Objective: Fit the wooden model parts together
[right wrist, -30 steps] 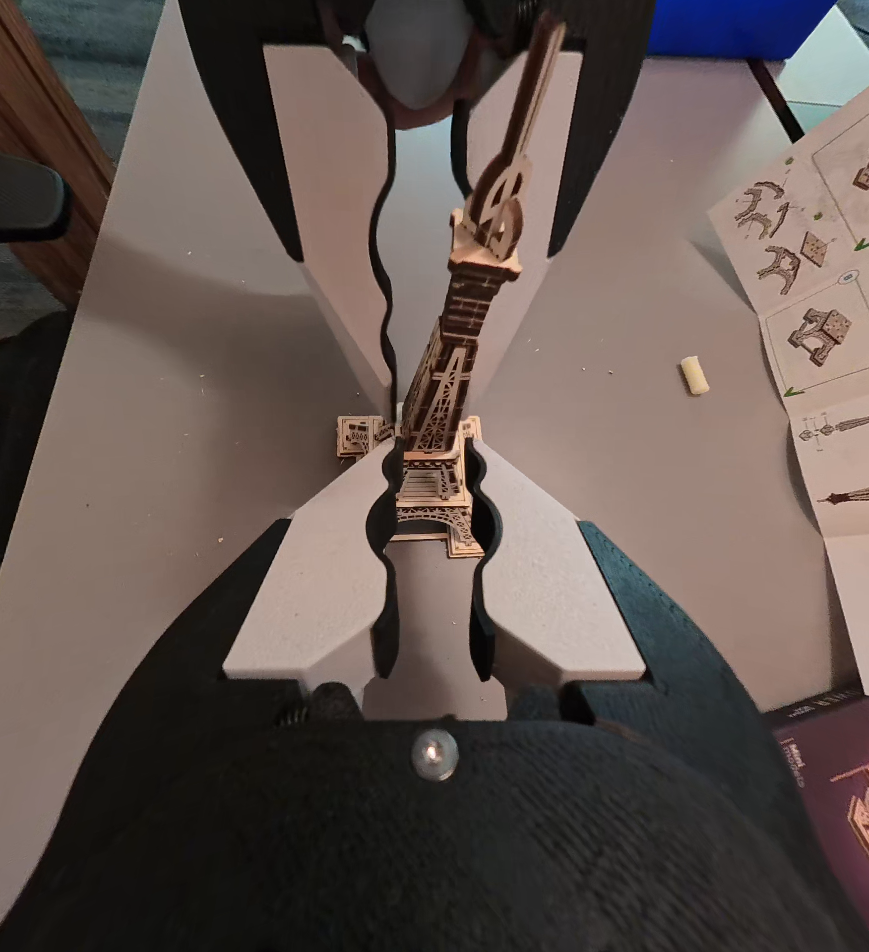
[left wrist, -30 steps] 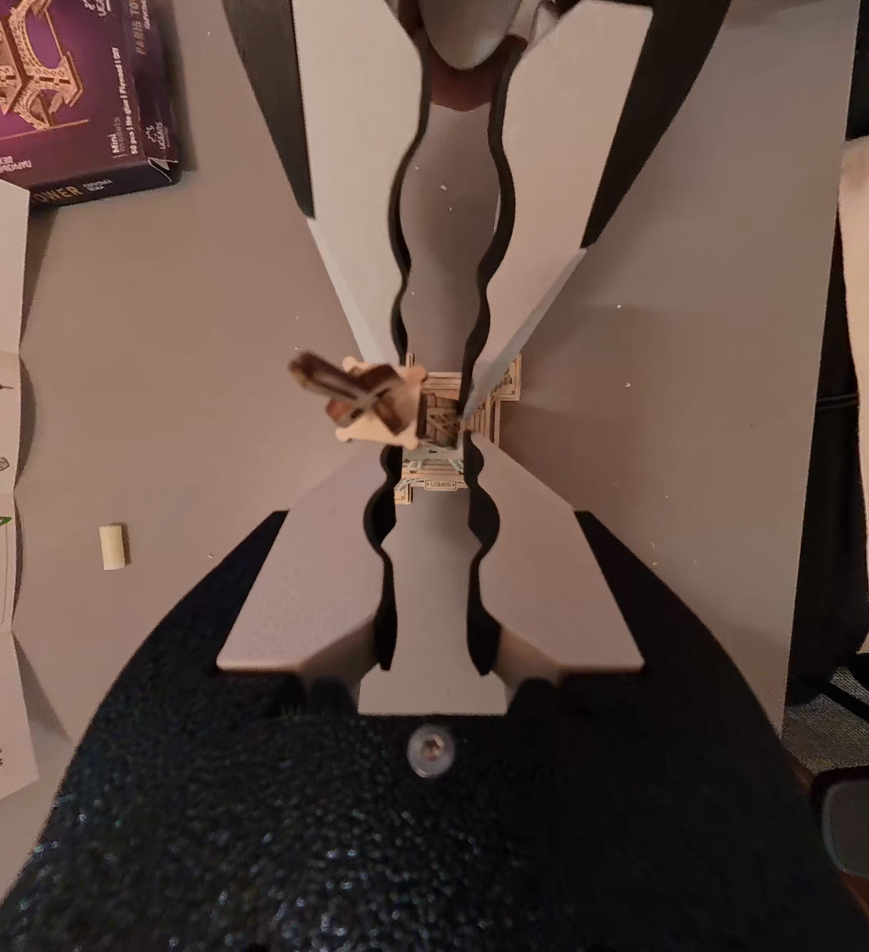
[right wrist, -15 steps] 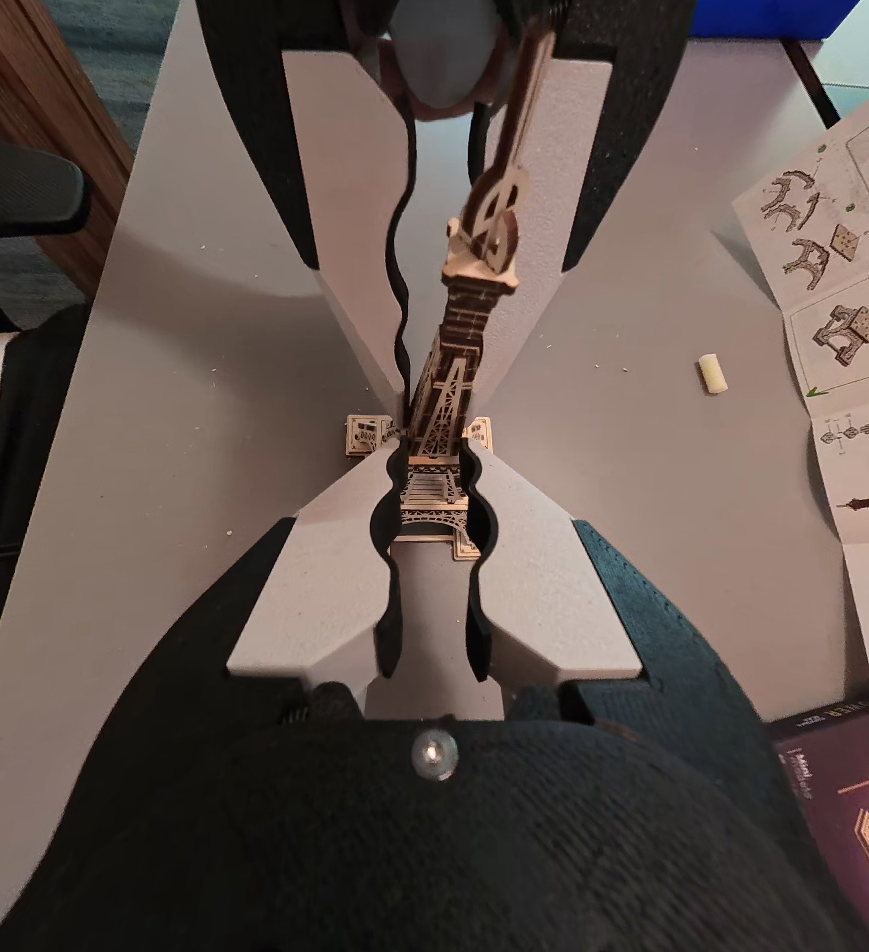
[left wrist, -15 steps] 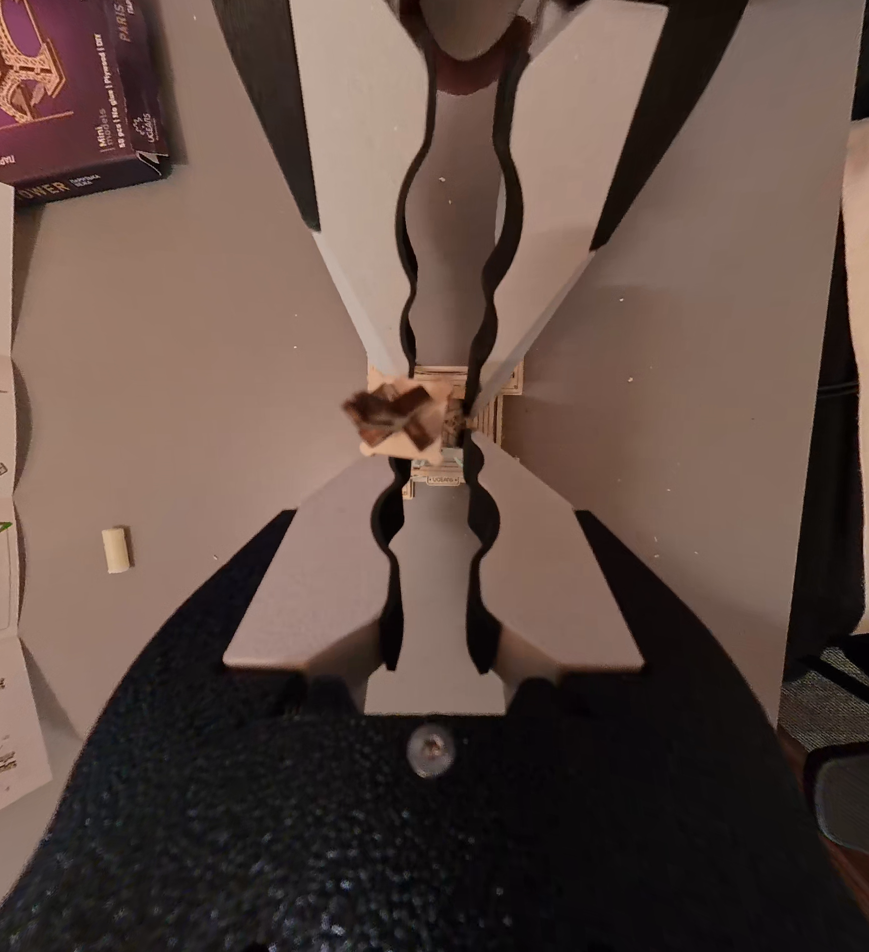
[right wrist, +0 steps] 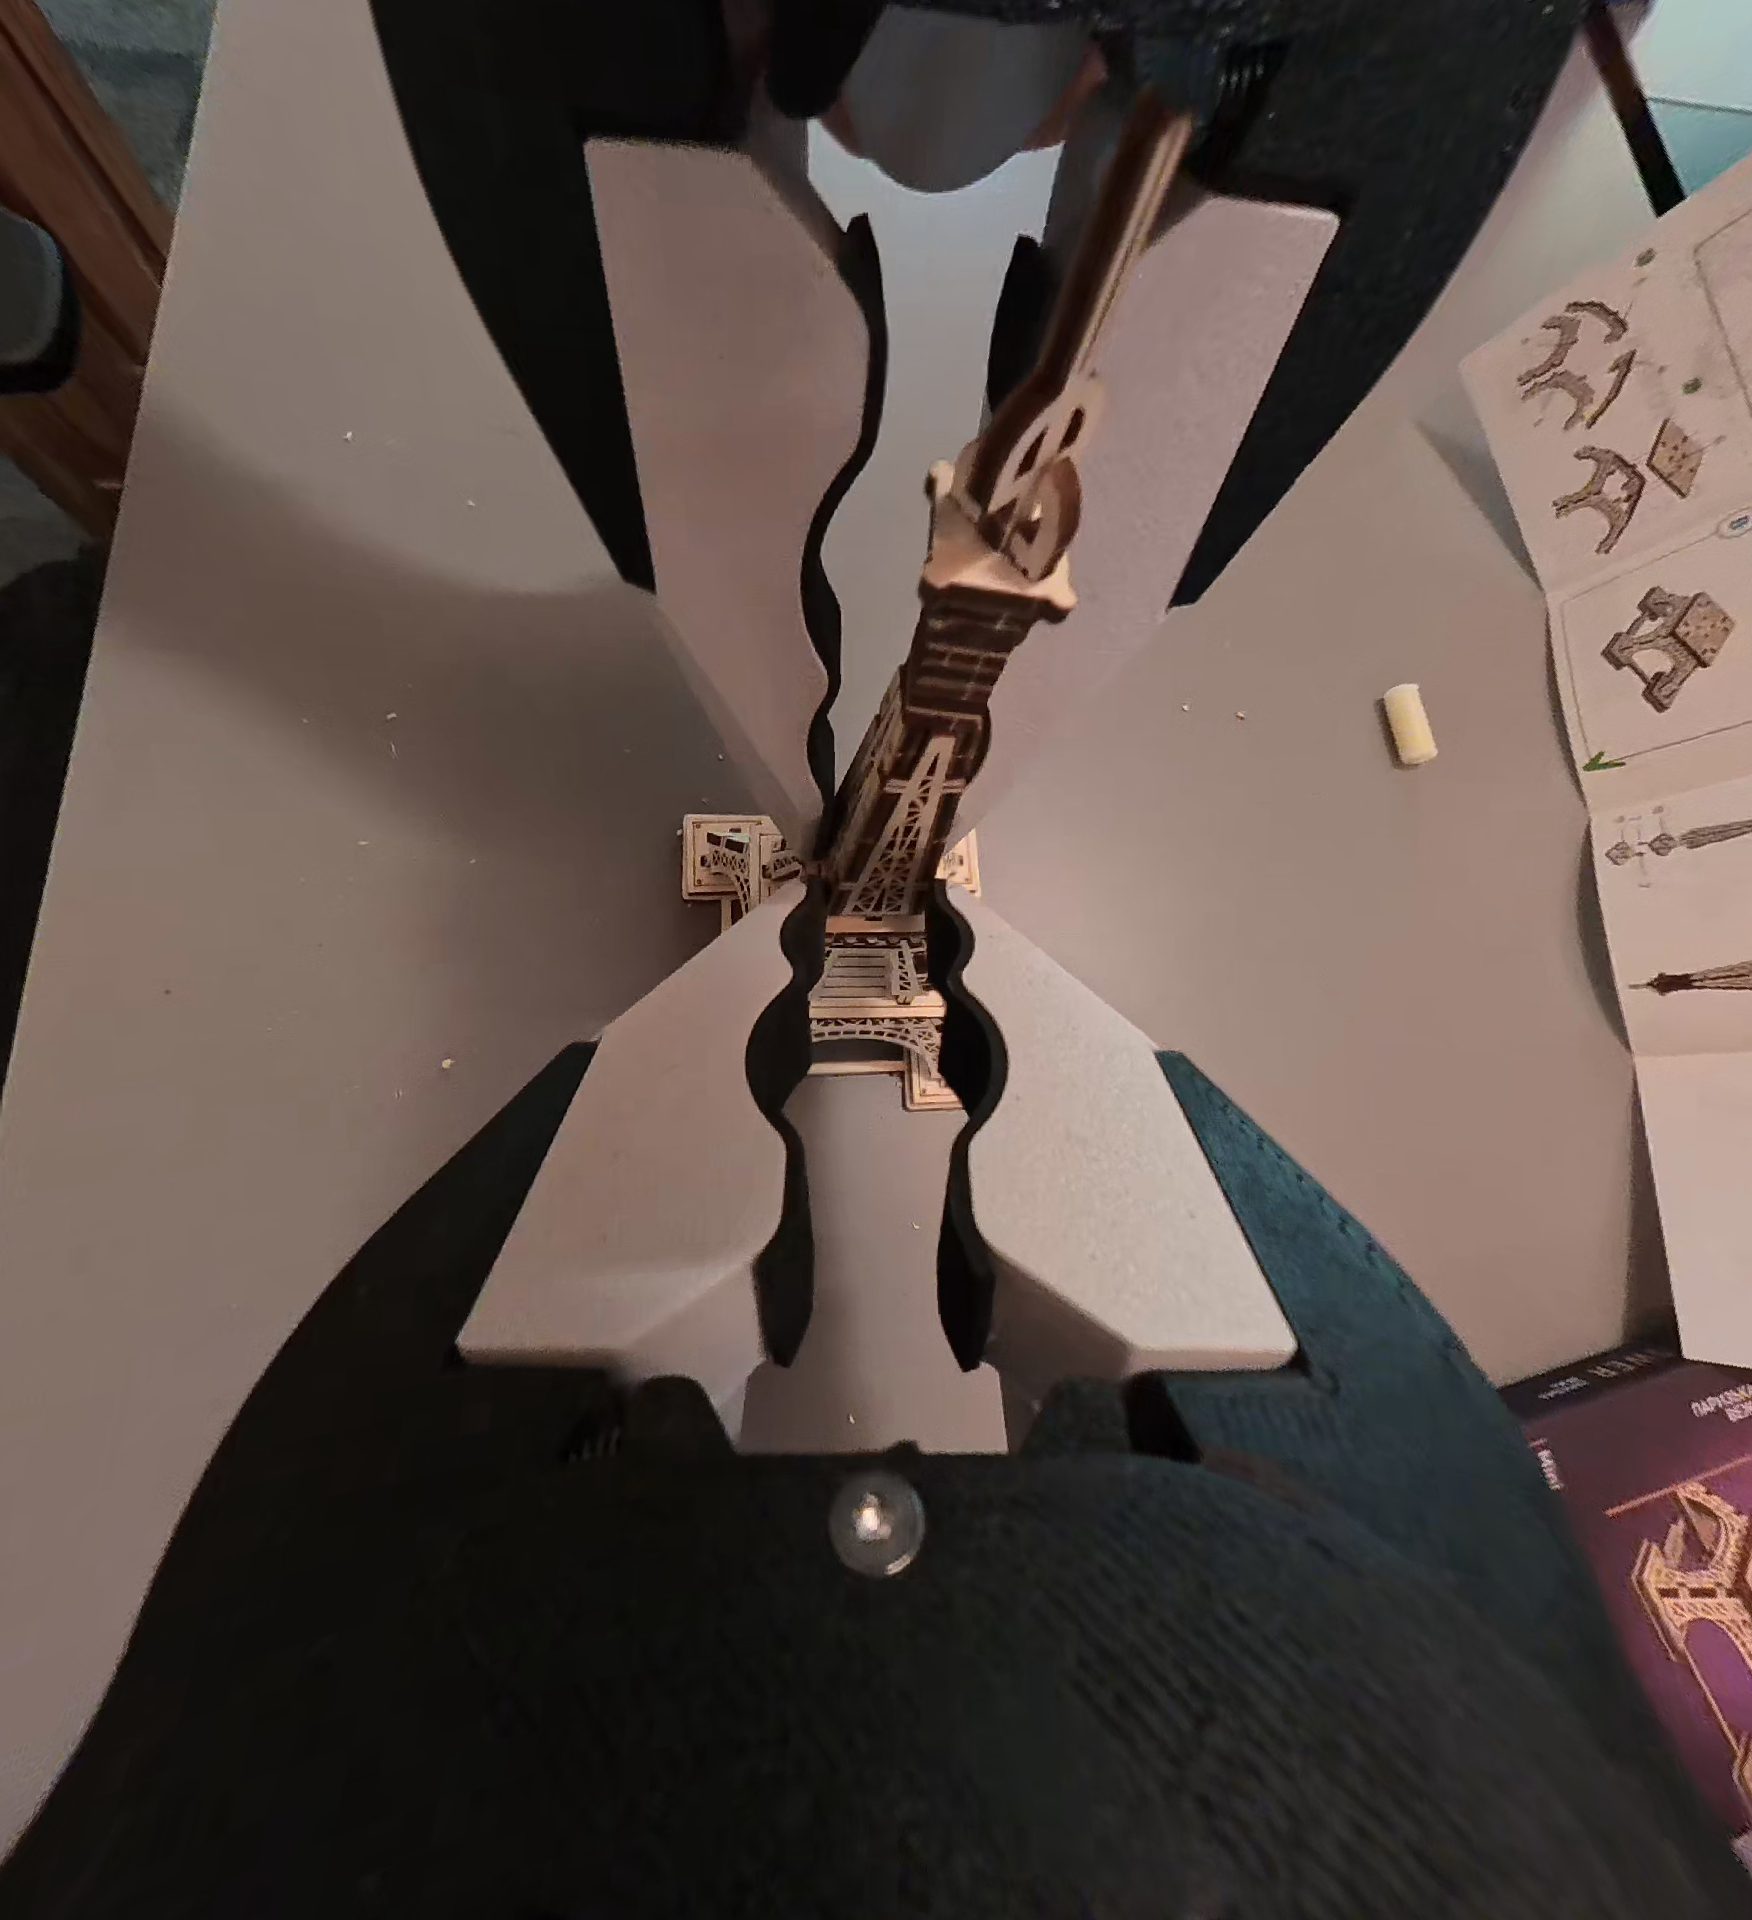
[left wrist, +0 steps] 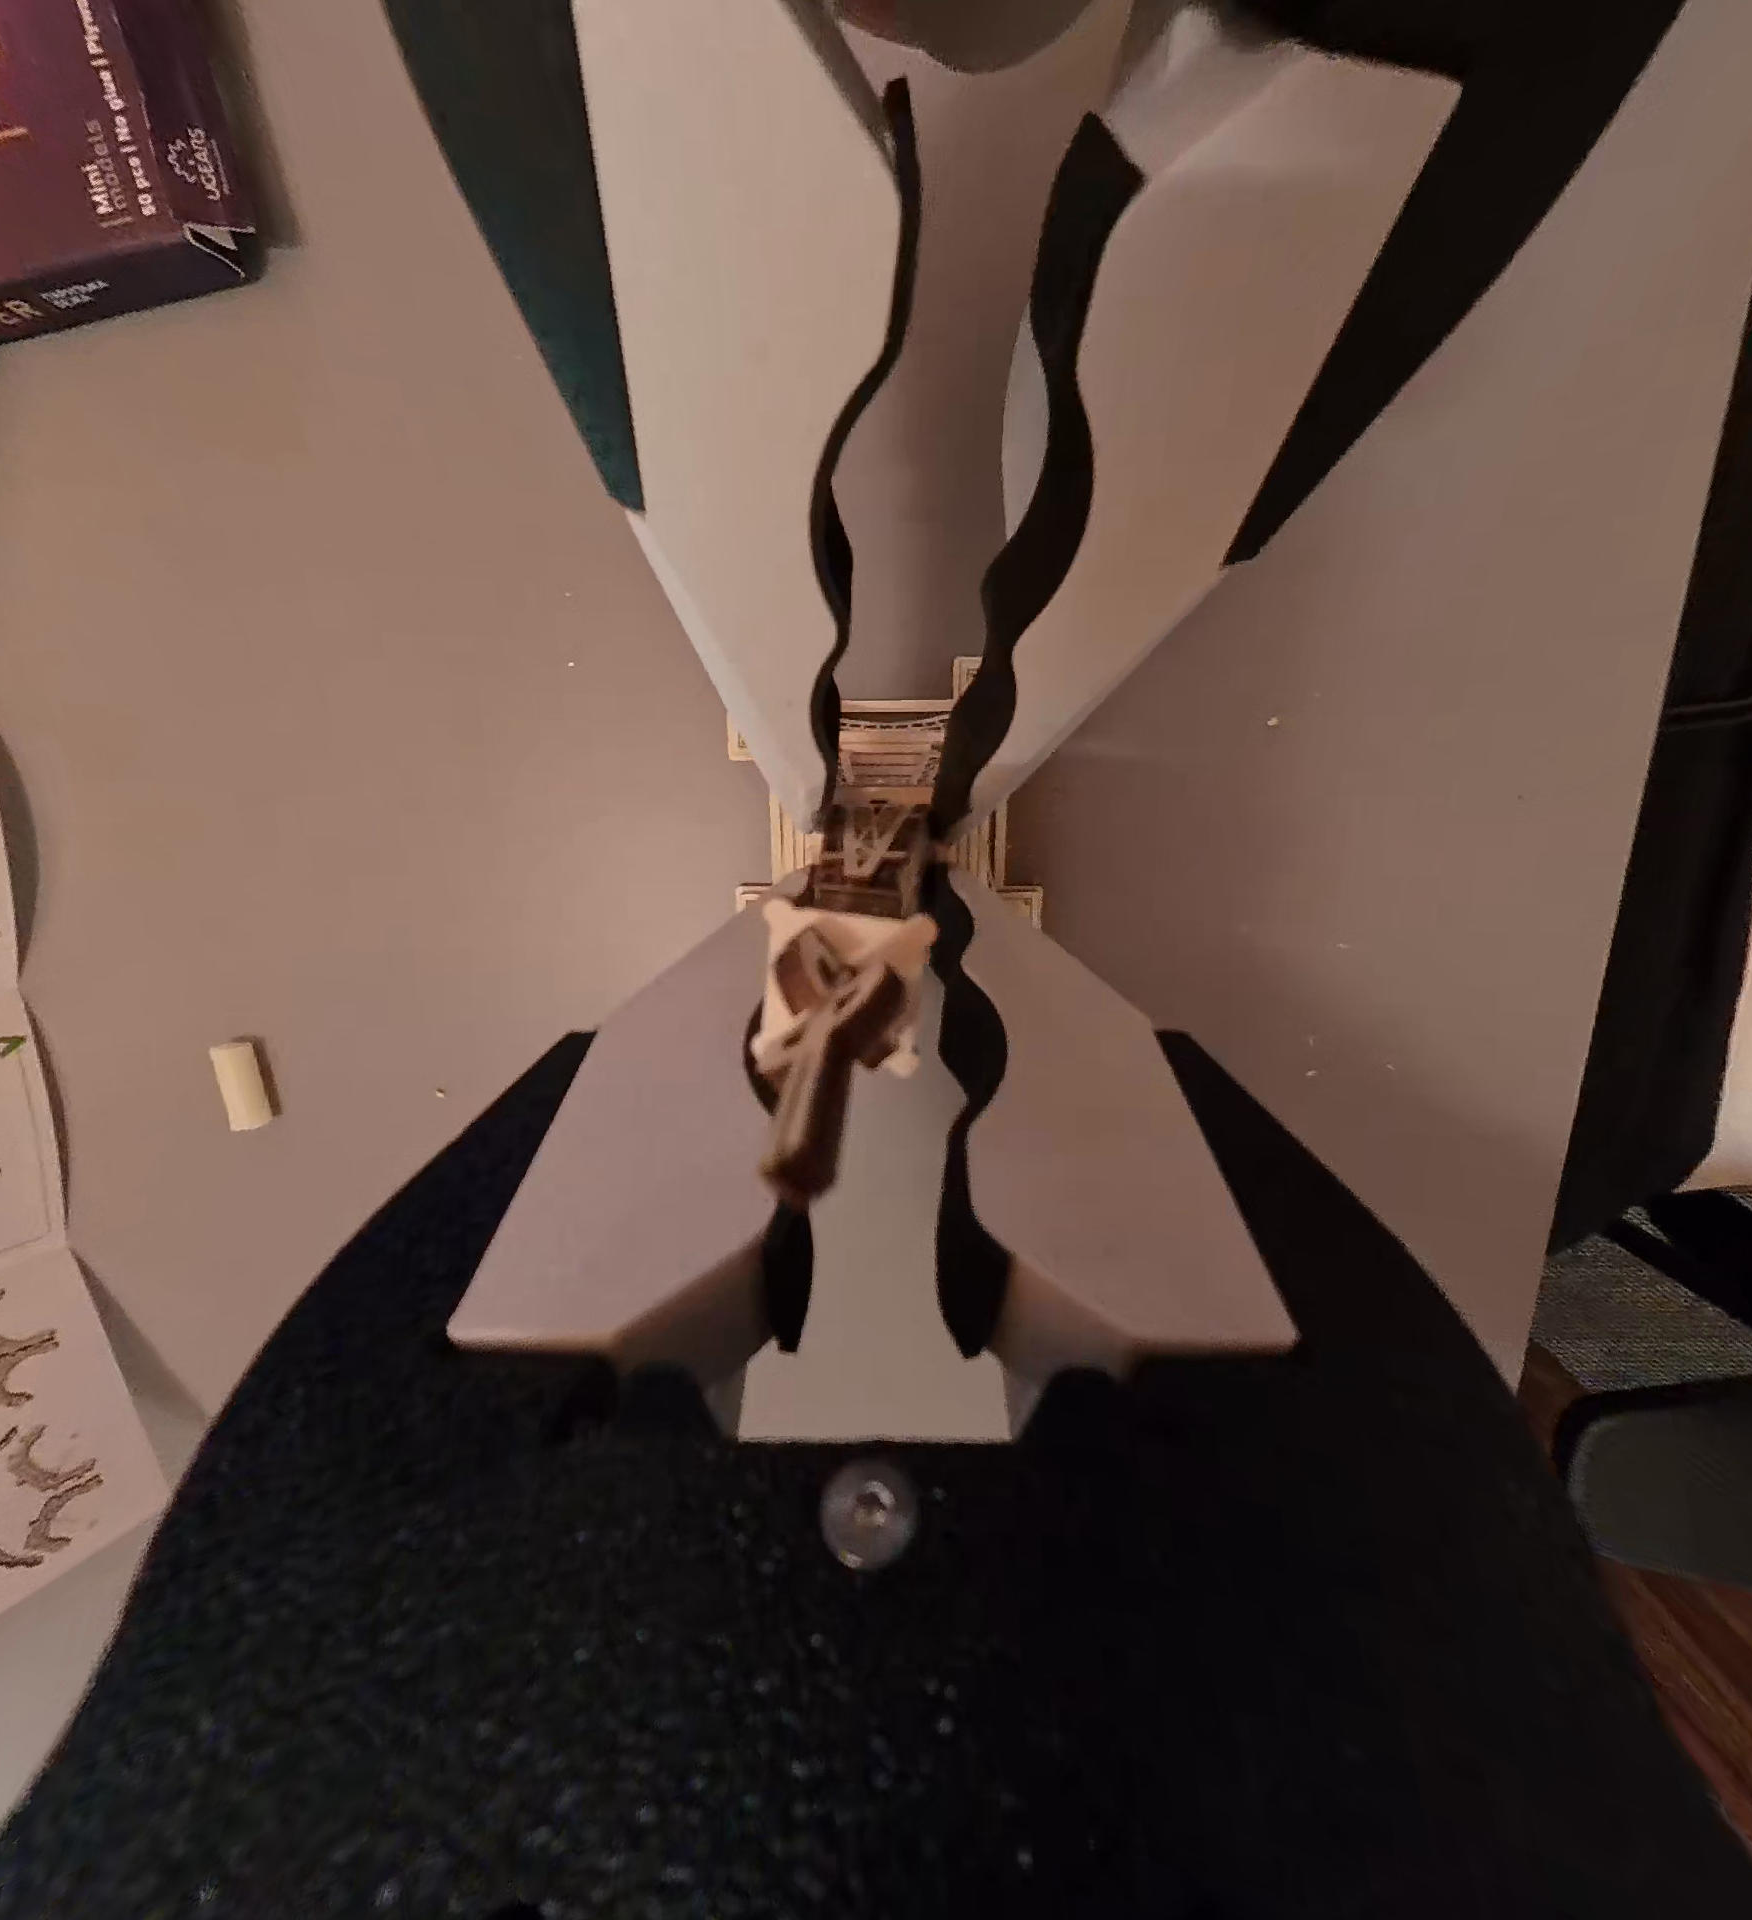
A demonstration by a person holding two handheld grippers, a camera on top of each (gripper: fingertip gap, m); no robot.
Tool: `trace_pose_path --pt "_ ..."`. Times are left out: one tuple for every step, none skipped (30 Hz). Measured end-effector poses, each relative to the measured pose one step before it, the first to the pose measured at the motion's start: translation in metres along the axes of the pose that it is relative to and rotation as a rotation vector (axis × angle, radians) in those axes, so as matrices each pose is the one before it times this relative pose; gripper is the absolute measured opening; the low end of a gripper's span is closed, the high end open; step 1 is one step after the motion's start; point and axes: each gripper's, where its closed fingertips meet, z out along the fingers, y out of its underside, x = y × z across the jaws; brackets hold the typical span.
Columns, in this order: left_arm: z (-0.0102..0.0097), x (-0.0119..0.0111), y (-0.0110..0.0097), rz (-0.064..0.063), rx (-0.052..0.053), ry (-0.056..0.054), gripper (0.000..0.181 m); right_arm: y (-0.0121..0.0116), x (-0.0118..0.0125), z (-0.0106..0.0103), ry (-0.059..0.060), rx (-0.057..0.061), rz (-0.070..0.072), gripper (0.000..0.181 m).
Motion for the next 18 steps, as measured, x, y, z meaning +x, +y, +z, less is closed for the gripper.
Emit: trace_pose_path --pt "0.00005 0.00042 0.00001 -0.0044 0.0021 0.0081 0.017 0.00004 -0.00012 0.00012 0.0086 0.0015 -0.0042 0.018" --pt "0.00009 0.00026 -0.00010 -0.0015 0.0024 0.0064 0.017 0.00008 0.00000 0.00004 0.0006 0.0016 -0.0013 0.018" --pt "0.00004 0.00000 0.00004 -0.0018 0.0025 0.0026 0.017 0.00006 0.00016 0.00005 -0.0060 0.0034 0.0043 0.018" --pt "-0.00006 0.00009 0.00003 -0.0003 0.0027 -0.0008 0.017 -0.00002 0.00006 0.00006 -0.0062 0.0061 0.0075 0.018" --pt "0.00005 0.00020 -0.00017 0.0044 -0.0003 -0.0032 0.017 -0.00009 -0.00016 0.00006 0.0024 0.0081 0.0011 0.018" --pt "0.00006 0.00011 0.00000 0.0014 -0.0020 -0.0042 0.017 0.00010 -0.00016 0.00003 0.0099 0.0071 0.0012 0.018" --pt "0.00000 0.00018 0.00006 0.0004 -0.0037 -0.0034 0.017 0.00008 -0.00026 -0.00001 0.0124 0.0060 -0.0022 0.018" --pt "0.00005 0.00011 -0.00017 0.0000 -0.0004 -0.0019 0.016 -0.00006 -0.00021 0.00002 0.0092 0.0083 -0.0011 0.018" --pt "-0.00003 0.00001 -0.00006 -0.0025 0.0025 0.0003 0.016 -0.00011 0.00003 0.00001 0.0034 0.0125 0.0084 0.018" --pt "-0.00002 0.00006 -0.00006 -0.0008 0.0033 -0.0012 0.016 0.00005 -0.00002 -0.00005 0.0010 0.0147 0.0106 0.018" --pt "-0.00001 0.00008 0.00005 0.0009 0.0010 -0.0040 0.016 -0.00015 -0.00011 0.00004 0.0030 0.0143 0.0054 0.018" --pt "-0.00006 0.00009 0.00005 0.0040 -0.0010 -0.0044 0.016 -0.00009 -0.00006 -0.00003 0.0061 0.0089 0.0051 0.018" --pt "0.00001 -0.00001 0.00009 0.0026 -0.0029 -0.0012 0.016 -0.00019 0.00000 0.00008 0.0073 0.0011 0.0006 0.018" --pt "-0.00006 -0.00003 0.00017 0.0036 -0.0049 0.0016 0.016 -0.00013 0.00001 -0.00006 0.0035 -0.0032 -0.0005 0.018" --pt "-0.00008 -0.00006 0.00007 0.0044 -0.0073 0.0031 0.016 -0.00011 0.00015 0.00005 -0.0003 -0.0047 -0.0017 0.018" --pt "-0.00004 -0.00012 0.00006 0.0057 -0.0094 0.0018 0.016 -0.00020 0.00024 -0.00023 -0.0046 -0.0005 -0.0055 0.018" --pt "0.00000 0.00005 -0.00020 0.0031 -0.0065 0.0009 0.016 -0.00032 0.00029 -0.00010 -0.0082 0.0058 0.0001 0.018" --pt "0.00021 0.00000 -0.00098 -0.0014 0.0036 0.0033 0.016 -0.00044 0.00001 -0.00029 -0.0047 0.0092 -0.0059 0.018"
